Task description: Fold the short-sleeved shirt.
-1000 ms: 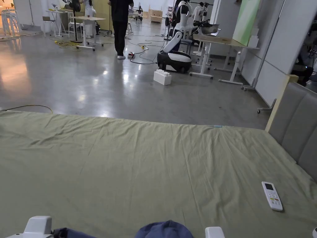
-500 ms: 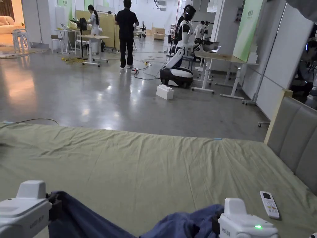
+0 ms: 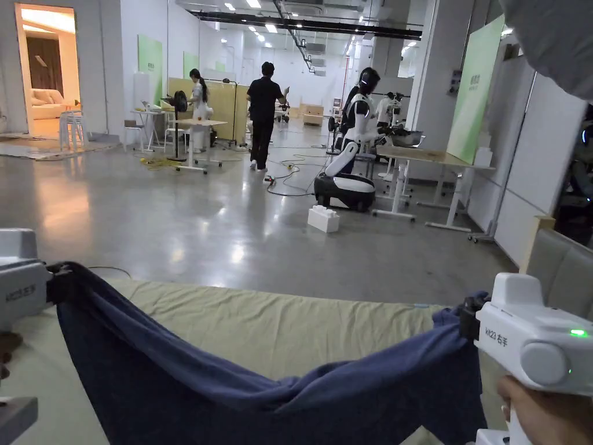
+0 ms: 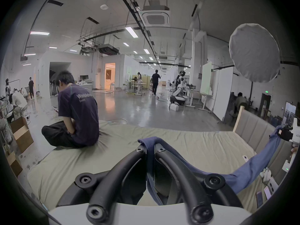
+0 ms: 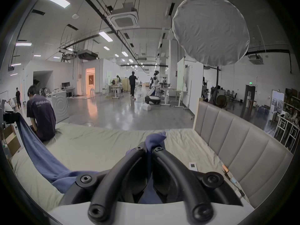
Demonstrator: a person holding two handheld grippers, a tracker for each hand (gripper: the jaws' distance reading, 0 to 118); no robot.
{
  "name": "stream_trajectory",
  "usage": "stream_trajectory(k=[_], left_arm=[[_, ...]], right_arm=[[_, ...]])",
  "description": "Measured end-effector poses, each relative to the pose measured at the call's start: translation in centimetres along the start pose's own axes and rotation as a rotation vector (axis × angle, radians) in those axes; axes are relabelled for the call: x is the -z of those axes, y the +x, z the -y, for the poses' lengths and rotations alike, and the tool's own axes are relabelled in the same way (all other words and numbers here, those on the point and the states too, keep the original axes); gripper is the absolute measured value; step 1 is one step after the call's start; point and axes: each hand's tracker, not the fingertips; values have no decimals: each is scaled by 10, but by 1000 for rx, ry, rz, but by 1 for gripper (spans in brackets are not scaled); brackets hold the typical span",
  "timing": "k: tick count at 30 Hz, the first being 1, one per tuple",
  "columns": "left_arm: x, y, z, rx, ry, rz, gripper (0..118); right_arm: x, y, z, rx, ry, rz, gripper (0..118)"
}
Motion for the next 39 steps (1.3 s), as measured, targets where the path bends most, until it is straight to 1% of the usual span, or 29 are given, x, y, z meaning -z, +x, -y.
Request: stream_trajectory(k=[1,4,5,6,7,10,15,18,20,24,25,26,32,35,39], left_arm=[[-4,0,-9,-3,11,-7,7],[-9,0,-31,22,32,-24,7],[-11,0,-37,20,39,-27,7],[-11,-1,-43,23,47,-31,7],[-10,-2,-47,17,50,-37,7],[-6,-6,-57,12,47,-50,7],[12,-7,-66,28,32,-72,7],[28,-5,-70,28,21,-76,7],[39,-1,-73,41,16,-84,7],[64,1,-79,32,11,-94,7],[67,-1,-80,32,14,-97,7],[73,0,-81,34,12,-97,7],[92,2,-62,41,-1,-91,7],[95,0,-33,36,-44,-83,7],[90,-6,19,21,-89,-69,7]], right_arm=[[-1,0,-9,4,22,7,5],[-4,-3,-36,-23,84,15,5],[-4,-4,-46,-57,117,15,5],[-4,-6,-53,-75,141,22,5],[-3,-6,-58,-60,127,32,5],[4,-6,-74,-61,145,45,5],[20,-8,-98,-92,166,66,5],[33,-10,-107,-92,167,70,5],[43,-14,-112,-123,171,83,5],[62,-14,-118,-148,173,98,5],[68,-12,-120,-143,174,105,5],[75,-10,-119,-130,165,107,5],[95,-3,-99,-134,136,120,5],[99,2,-74,-121,93,120,5],[91,8,-24,-119,23,108,5]])
